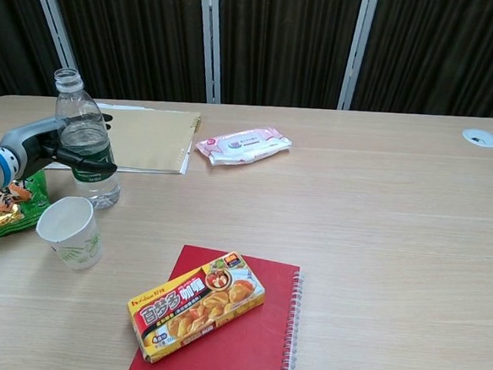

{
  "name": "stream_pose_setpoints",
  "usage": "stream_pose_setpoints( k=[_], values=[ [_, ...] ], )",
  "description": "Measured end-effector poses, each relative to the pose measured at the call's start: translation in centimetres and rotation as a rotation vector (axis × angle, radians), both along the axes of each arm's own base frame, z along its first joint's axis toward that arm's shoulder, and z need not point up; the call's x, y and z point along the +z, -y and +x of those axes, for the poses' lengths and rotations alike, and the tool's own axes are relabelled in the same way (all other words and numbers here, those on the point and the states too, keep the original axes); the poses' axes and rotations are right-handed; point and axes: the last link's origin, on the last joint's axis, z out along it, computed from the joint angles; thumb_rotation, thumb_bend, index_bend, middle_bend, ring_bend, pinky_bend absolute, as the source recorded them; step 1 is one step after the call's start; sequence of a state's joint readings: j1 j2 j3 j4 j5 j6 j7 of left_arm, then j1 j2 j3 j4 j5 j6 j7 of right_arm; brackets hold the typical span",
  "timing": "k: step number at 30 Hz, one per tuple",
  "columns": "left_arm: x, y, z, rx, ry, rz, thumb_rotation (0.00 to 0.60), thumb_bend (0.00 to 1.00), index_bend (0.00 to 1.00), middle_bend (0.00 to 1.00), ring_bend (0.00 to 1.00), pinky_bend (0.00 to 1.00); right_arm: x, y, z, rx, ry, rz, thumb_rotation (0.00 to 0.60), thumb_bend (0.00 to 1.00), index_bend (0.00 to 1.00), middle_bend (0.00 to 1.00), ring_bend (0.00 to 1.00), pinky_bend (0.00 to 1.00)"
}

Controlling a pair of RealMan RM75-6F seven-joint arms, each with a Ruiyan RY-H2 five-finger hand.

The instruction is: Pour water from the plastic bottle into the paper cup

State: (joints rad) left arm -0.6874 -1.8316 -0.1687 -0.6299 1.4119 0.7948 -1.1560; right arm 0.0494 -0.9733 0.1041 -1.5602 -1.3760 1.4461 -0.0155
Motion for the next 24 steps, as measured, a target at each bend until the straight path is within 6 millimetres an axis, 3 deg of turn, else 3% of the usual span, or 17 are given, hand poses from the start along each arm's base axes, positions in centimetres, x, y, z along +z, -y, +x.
stream_pose_setpoints(
  k=[6,15,18,24],
  values=[
    [-0.5,-0.1,0.3,0.029,0.078,-0.013,0.600,0.02,0.15,0.11,0.06,0.06,0.0,0.0,-0.1,-0.002,-0.001,0.000,0.600,0.00,0.00,0.00,0.00,0.00],
    [-0.8,-0.5,0.5,0.056,0.165,0.017,0.600,0.41,0.49,0.42,0.30,0.31,0.0,0.0,-0.1,-0.007,0.001,0.002,0.600,0.00,0.00,0.00,0.00,0.00],
    [-0.5,-0.6,0.7,0.042,0.176,0.032,0.600,0.46,0.54,0.47,0.35,0.35,-0.1,0.0,-0.1,-0.005,0.002,0.003,0.600,0.00,0.00,0.00,0.00,0.00],
    [0.2,-0.8,1.5,0.001,0.187,0.032,0.600,0.47,0.55,0.49,0.37,0.37,0.0,-0.1,0.0,-0.001,0.010,0.005,0.600,0.00,0.00,0.00,0.00,0.00]
  ],
)
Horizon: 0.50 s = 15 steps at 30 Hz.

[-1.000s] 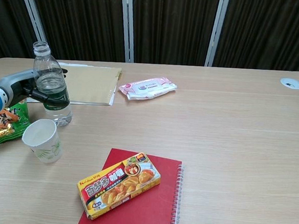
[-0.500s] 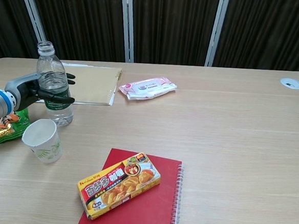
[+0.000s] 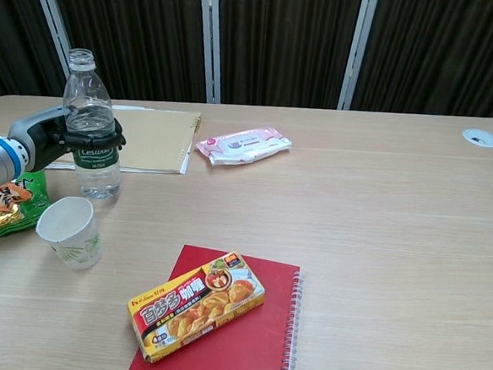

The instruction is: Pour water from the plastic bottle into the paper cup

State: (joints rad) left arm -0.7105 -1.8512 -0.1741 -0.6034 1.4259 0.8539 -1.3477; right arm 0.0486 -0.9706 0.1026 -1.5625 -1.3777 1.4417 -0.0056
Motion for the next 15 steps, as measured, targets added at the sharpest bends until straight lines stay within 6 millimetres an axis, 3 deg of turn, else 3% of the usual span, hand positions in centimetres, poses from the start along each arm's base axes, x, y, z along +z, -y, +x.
stream_pose_setpoints(
  k=[7,15],
  values=[
    [2.2,-0.1,1.9,-0.094,0.025,0.003,0.600,0.46,0.56,0.49,0.37,0.37,0.1,-0.1,0.3,0.011,0.009,-0.002,0.600,0.00,0.00,0.00,0.00,0.00],
    [7.9,0.4,3.8,-0.234,-0.061,-0.038,0.600,0.46,0.56,0.49,0.37,0.37,0.3,-0.5,0.6,0.025,0.014,-0.008,0.600,0.00,0.00,0.00,0.00,0.00]
  ],
)
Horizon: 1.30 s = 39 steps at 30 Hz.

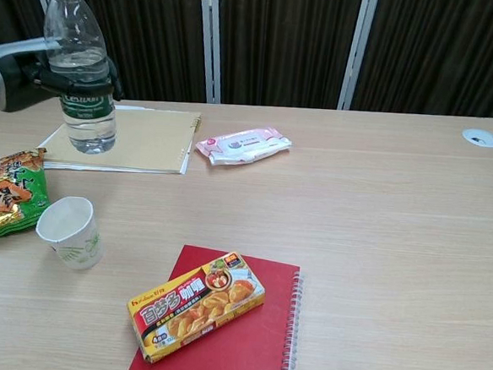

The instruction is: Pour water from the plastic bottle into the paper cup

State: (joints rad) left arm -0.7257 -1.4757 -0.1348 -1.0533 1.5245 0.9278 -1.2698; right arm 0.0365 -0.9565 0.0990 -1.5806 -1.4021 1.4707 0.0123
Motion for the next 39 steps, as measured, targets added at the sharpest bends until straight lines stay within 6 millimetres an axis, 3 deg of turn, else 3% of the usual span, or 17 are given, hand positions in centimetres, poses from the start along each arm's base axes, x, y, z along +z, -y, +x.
stream_pose_setpoints(
  k=[6,14,22,29,39],
  values=[
    [4.0,1.5,-1.8,-0.036,-0.225,-0.023,0.600,0.46,0.56,0.49,0.37,0.37,0.2,-0.1,0.1,0.005,0.001,-0.009,0.600,0.00,0.00,0.00,0.00,0.00],
    [5.1,3.2,-6.2,-0.095,-0.568,-0.029,0.600,0.46,0.56,0.49,0.37,0.37,0.5,-0.4,0.3,0.018,0.007,-0.019,0.600,0.00,0.00,0.00,0.00,0.00],
    [4.3,3.7,-9.2,-0.157,-0.838,-0.020,0.600,0.45,0.56,0.49,0.37,0.37,0.3,-0.4,0.3,0.019,-0.004,-0.010,0.600,0.00,0.00,0.00,0.00,0.00],
    [3.4,3.4,-9.8,-0.216,-0.967,0.013,0.600,0.45,0.55,0.48,0.37,0.37,0.6,-0.5,0.1,0.009,-0.010,-0.028,0.600,0.00,0.00,0.00,0.00,0.00],
    [2.6,2.7,-10.3,-0.242,-1.022,0.007,0.600,0.45,0.55,0.48,0.37,0.37,0.5,-0.6,-0.1,-0.006,-0.027,-0.034,0.600,0.00,0.00,0.00,0.00,0.00]
  ],
)
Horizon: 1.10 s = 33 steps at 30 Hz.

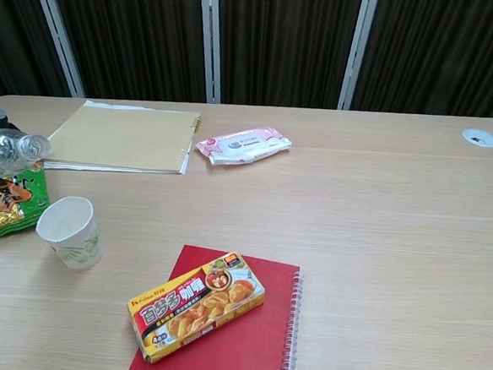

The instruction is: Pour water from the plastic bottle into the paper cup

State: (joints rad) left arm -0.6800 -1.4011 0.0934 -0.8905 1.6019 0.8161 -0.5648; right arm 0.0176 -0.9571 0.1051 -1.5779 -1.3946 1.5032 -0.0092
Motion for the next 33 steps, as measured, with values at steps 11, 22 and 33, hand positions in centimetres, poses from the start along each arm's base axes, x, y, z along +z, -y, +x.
stream_pose_setpoints(
  k=[11,22,33],
  values=[
    [-0.3,-0.2,0.3,-0.069,-0.078,-0.001,0.600,0.45,0.55,0.48,0.37,0.37,0.1,0.1,-0.1,-0.004,-0.002,-0.007,0.600,0.00,0.00,0.00,0.00,0.00],
    [-0.4,-0.2,0.7,-0.105,-0.141,0.000,0.600,0.45,0.55,0.48,0.37,0.37,0.2,0.1,-0.1,-0.003,0.002,-0.009,0.600,0.00,0.00,0.00,0.00,0.00],
    [-0.6,-0.2,1.7,-0.133,-0.185,-0.002,0.600,0.45,0.55,0.48,0.37,0.37,0.3,0.2,-0.2,-0.005,0.011,-0.008,0.600,0.00,0.00,0.00,0.00,0.00]
  ],
)
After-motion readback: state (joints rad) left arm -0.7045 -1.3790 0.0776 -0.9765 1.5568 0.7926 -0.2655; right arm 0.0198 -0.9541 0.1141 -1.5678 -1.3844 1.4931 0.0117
